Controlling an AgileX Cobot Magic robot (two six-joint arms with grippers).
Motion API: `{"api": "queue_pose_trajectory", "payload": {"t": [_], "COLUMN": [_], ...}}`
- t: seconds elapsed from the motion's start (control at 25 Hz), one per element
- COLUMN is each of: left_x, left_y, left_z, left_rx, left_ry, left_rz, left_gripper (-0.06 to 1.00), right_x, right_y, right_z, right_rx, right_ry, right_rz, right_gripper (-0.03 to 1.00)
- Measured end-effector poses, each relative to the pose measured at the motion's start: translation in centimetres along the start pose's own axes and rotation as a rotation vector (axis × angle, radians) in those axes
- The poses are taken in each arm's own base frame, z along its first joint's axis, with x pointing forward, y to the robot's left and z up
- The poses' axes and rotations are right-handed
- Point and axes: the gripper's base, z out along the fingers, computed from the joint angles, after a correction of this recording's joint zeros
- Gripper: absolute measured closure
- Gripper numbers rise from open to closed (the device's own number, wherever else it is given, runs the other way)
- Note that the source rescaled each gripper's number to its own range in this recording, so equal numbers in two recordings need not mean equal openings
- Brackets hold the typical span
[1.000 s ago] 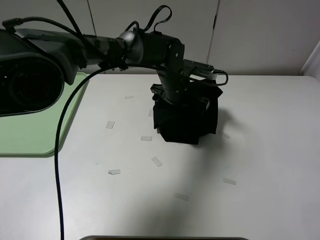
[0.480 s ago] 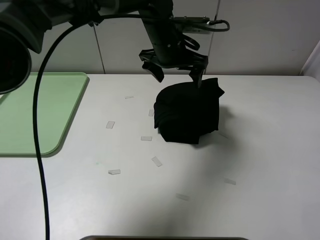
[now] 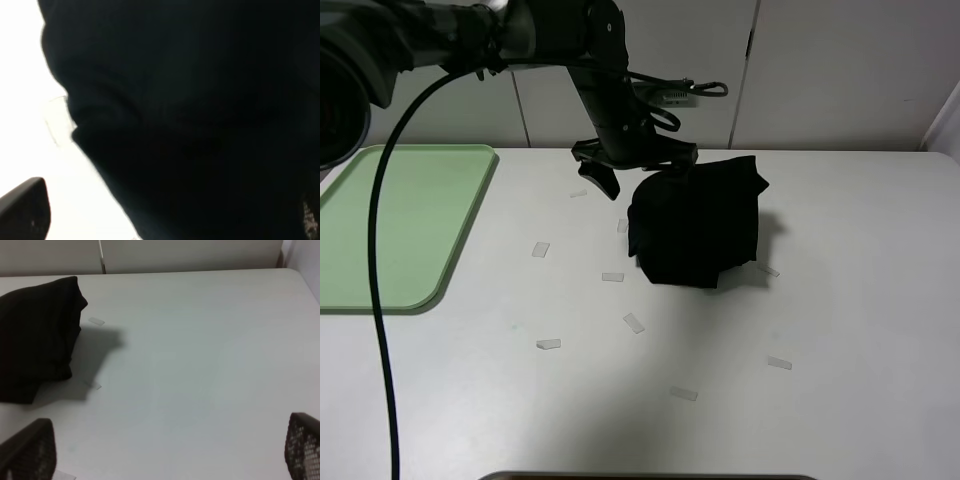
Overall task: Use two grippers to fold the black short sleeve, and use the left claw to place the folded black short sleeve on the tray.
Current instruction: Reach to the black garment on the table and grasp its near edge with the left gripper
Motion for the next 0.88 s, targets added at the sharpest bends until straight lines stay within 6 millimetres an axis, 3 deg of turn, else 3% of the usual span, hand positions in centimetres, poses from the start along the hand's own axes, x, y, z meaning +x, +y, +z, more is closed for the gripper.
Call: {"api": "queue_pose_trajectory", "payload": {"t": [0.2,0.6,0.88], "left_x": [0.8,2.3,2.5], "left_y": [0.3,-1.3,-2.1], "left_z": [2.0,7.0,7.7], "left_rx": [0.006,0.0,0.002], "left_ry": [0.003,0.069,0.047], "left_rz": [-0.036,-0.06,-0.044], "left_gripper": [-0.05,-0.05,-0.03], "right_x": [0.0,0.0,0.0], "right_y": [0.0,0.0,0.0], "right_z": [0.0,0.0,0.0], "right_rx": [0.0,0.0,0.0], "right_ry": [0.0,0.0,0.0], "right_rz": [0.0,0.0,0.0], "right_gripper": [-0.03,-0.03,-0.03]}}
